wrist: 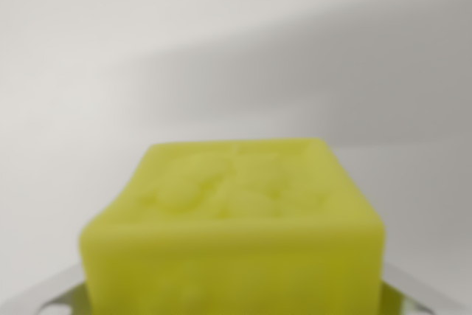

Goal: Pick yellow cube

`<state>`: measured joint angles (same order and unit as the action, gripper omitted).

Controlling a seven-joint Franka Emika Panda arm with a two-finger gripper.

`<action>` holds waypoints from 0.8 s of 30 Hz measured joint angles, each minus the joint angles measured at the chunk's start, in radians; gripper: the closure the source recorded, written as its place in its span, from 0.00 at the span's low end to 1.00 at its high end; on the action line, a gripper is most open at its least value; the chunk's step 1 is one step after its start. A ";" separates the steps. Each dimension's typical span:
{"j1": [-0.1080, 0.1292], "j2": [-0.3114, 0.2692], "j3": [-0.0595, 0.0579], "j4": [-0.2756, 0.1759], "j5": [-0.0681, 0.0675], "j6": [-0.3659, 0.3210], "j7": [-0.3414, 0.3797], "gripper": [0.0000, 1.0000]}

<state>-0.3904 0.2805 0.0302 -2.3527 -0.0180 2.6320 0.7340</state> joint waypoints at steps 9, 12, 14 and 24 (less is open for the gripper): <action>0.001 -0.053 0.000 -0.001 0.005 -0.053 -0.003 1.00; 0.001 -0.071 0.000 0.000 0.006 -0.071 -0.004 1.00; 0.001 -0.082 0.000 0.000 0.007 -0.083 -0.005 1.00; 0.001 -0.133 0.000 0.007 0.010 -0.141 -0.007 1.00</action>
<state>-0.3890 0.1472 0.0301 -2.3461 -0.0081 2.4913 0.7270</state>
